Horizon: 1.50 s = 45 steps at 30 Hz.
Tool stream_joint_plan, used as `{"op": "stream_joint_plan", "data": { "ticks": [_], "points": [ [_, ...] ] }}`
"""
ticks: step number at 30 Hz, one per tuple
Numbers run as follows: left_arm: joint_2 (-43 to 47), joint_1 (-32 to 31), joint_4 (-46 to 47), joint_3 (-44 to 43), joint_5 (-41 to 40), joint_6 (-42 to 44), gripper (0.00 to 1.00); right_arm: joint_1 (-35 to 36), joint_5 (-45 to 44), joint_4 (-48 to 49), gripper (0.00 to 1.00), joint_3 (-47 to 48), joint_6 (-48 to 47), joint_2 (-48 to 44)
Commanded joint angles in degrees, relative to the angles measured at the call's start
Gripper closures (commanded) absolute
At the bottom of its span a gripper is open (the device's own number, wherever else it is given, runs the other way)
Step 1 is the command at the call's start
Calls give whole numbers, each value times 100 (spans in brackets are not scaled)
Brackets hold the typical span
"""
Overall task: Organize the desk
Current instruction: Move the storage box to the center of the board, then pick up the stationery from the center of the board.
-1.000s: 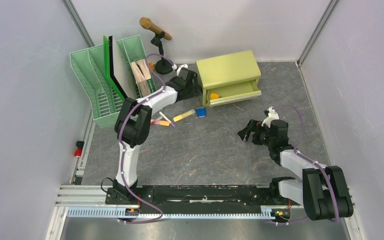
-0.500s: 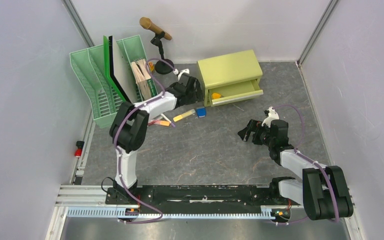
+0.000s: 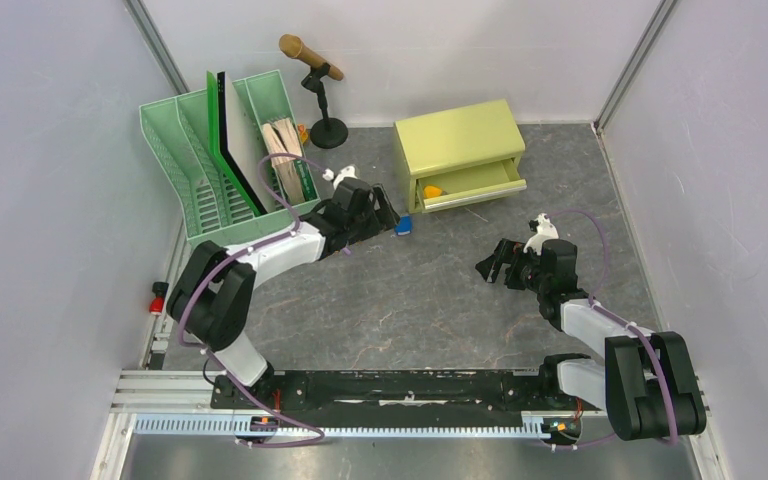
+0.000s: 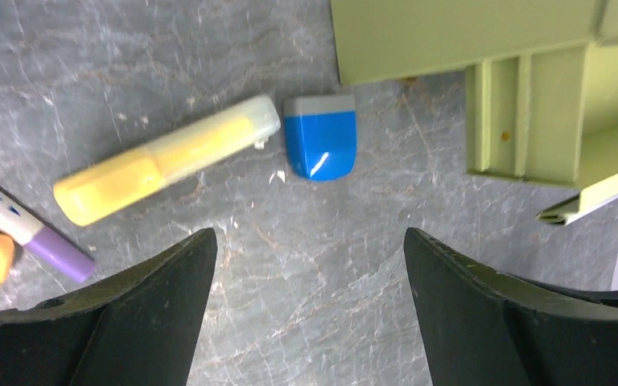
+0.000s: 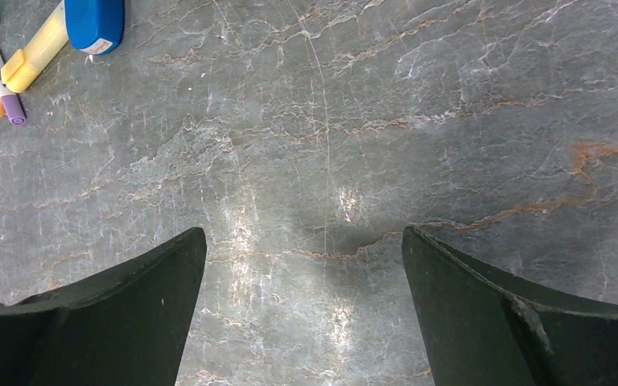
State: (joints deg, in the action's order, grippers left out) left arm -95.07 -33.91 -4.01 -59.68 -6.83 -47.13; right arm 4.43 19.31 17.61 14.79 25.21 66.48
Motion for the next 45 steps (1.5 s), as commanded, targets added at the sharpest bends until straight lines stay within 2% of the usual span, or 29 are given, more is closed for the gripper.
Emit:
{"op": "stream_joint_plan", "data": {
  "ticks": [1,15,35,45],
  "points": [
    [190,-184,313,233,-18,-340,9,-18,122,-111,2,12,49,26],
    [-960,-419,-74,-675,-287,-277,13,-12,107,-170,2,77,-32,58],
    [-2321,-905,-1515,-2492,-1906,805,16,-12,67,-203,2,101,-65,164],
    [-2621,-916,-1526,-2650,-1971,900,29,-14,171,-94,2,84,60,210]
  ]
}}
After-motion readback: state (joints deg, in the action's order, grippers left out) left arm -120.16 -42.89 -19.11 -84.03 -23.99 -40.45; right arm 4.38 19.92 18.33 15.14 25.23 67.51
